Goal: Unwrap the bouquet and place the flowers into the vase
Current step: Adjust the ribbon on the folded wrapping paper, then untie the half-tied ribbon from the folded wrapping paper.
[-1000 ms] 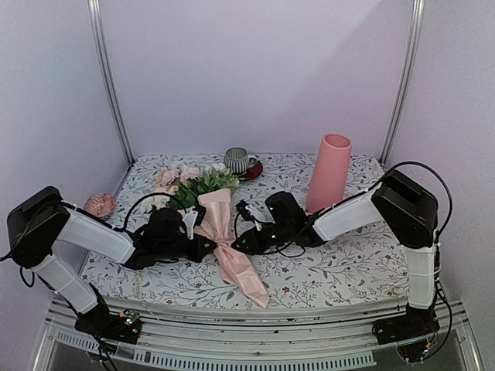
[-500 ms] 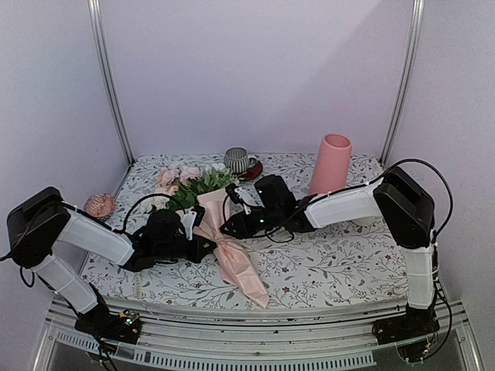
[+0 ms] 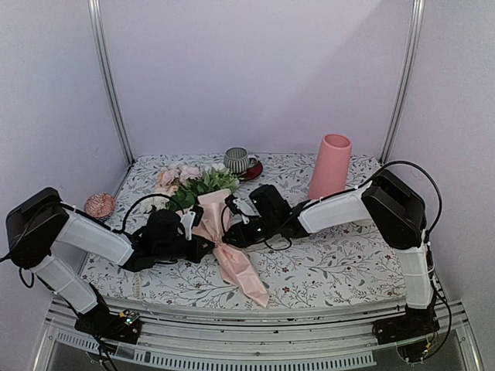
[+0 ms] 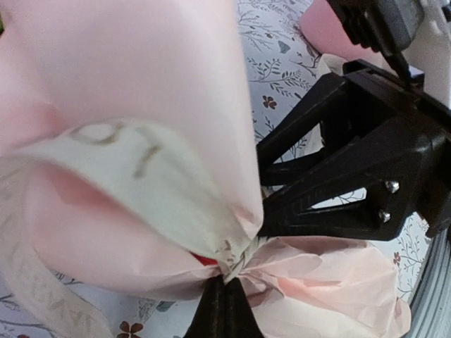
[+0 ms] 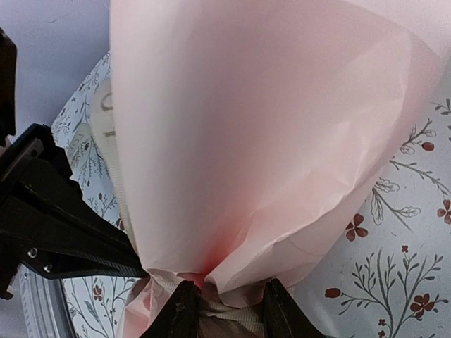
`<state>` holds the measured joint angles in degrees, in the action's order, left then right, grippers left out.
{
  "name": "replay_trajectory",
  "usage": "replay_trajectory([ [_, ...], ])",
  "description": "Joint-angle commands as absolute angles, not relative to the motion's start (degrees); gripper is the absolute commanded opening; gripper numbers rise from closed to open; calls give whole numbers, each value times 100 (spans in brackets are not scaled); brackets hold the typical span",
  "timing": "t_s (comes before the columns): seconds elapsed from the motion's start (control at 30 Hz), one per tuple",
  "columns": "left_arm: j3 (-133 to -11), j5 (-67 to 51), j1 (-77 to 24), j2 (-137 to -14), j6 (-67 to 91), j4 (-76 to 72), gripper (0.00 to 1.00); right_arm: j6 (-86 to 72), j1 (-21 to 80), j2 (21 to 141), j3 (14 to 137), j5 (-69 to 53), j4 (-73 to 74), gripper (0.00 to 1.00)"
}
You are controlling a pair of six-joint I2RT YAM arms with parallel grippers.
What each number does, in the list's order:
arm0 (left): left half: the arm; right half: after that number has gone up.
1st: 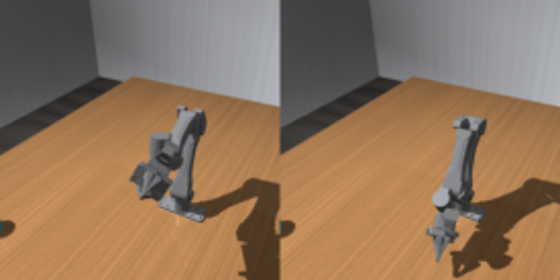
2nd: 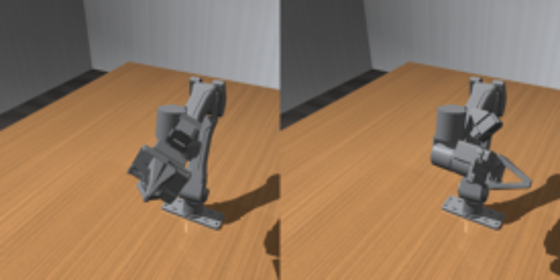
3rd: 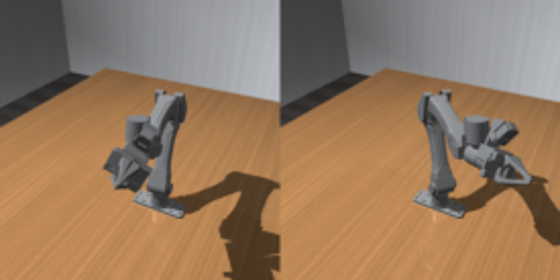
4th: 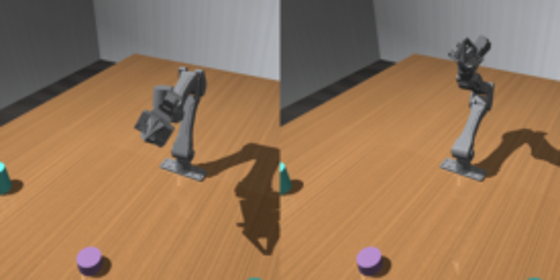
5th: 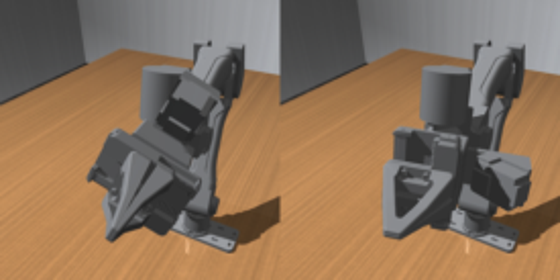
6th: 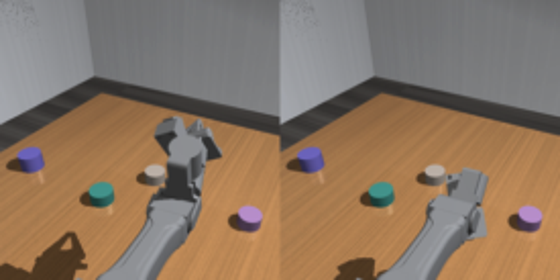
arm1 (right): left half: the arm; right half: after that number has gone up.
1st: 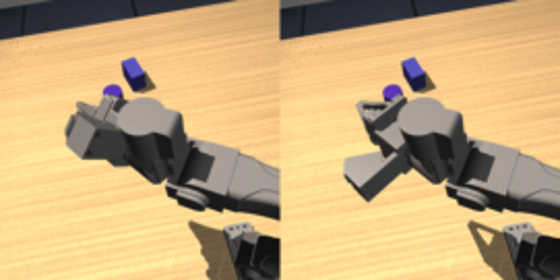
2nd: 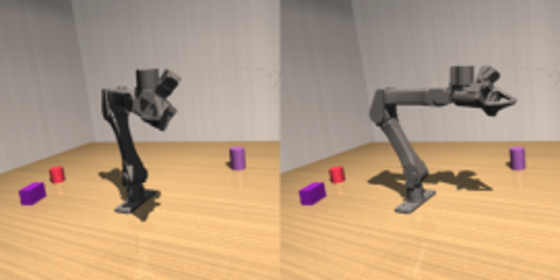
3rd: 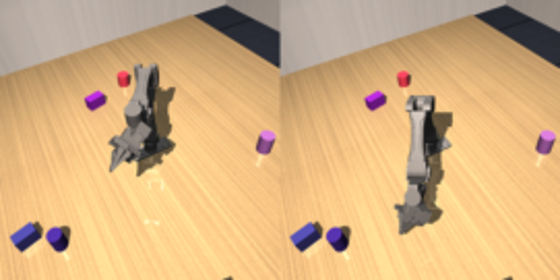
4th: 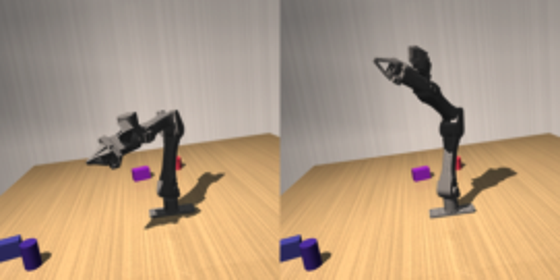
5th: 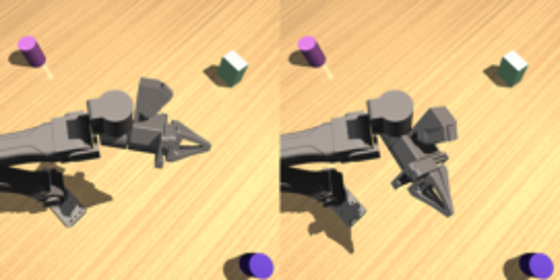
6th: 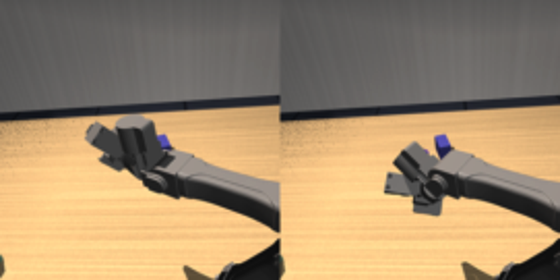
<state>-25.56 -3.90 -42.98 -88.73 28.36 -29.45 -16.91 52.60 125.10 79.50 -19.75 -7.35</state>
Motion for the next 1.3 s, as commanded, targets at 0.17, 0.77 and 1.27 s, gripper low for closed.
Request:
replay_trajectory([
  [0.17,-2510,612,-4297,-8444,3039,-2372,0,-1566,5301,11739,6973,-607,-379,33],
  [0.77,-2470,-339,-4390,-8104,2505,-2748,17,-834,5294,10362,6042,-211,-2043,38],
  [1.27,-2234,90,-4527,-6854,2028,-2522,37,-63,5293,9571,4782,272,-4225,46],
])
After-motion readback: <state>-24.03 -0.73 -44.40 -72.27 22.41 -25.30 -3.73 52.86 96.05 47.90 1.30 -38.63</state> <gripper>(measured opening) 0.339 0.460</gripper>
